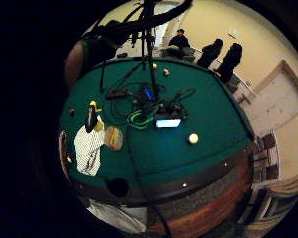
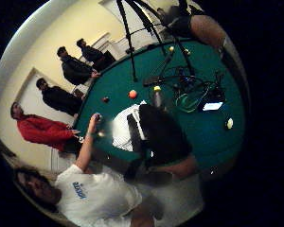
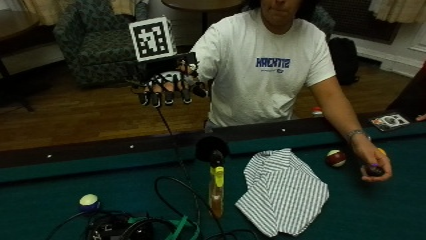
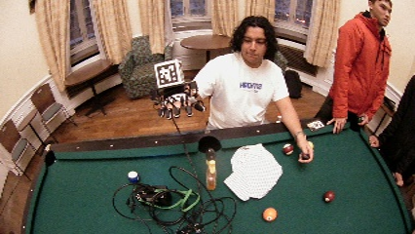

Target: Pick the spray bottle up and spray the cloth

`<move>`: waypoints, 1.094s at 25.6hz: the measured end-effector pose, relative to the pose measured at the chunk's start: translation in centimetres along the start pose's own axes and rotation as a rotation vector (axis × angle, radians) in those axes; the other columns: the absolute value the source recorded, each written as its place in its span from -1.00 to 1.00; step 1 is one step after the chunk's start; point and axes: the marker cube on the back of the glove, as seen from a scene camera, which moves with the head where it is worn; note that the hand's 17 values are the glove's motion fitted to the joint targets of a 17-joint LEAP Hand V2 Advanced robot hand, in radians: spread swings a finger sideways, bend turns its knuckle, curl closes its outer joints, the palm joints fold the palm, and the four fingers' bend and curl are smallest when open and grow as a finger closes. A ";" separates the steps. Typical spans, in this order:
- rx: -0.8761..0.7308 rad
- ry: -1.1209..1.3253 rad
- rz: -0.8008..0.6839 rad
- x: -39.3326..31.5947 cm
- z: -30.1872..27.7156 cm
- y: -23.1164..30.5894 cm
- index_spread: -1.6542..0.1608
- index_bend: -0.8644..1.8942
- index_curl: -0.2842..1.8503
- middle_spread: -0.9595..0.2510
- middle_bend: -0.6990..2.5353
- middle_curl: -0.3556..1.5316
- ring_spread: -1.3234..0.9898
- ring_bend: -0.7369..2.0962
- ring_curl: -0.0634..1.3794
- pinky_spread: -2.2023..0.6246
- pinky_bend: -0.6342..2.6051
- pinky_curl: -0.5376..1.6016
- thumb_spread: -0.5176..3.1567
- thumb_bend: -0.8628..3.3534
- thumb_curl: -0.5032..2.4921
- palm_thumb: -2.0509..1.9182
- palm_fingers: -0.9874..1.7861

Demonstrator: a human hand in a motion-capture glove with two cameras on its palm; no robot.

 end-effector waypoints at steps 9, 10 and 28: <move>-0.064 0.022 -0.007 0.7 0.9 0.7 0.41 -0.18 -0.54 0.39 -0.45 -0.47 0.08 -0.25 -0.66 0.66 -0.38 -0.32 -0.24 -0.51 -0.58 0.20 0.15; -0.071 0.024 -0.011 0.8 1.1 0.8 0.40 -0.19 -0.53 0.38 -0.45 -0.47 0.07 -0.25 -0.65 0.67 -0.38 -0.31 -0.22 -0.51 -0.58 0.20 0.15; -0.225 -0.039 -0.095 4.1 9.5 4.7 0.35 -0.25 -0.46 0.36 -0.47 -0.39 0.06 -0.25 -0.56 0.68 -0.40 -0.25 -0.10 -0.56 -0.52 0.21 0.16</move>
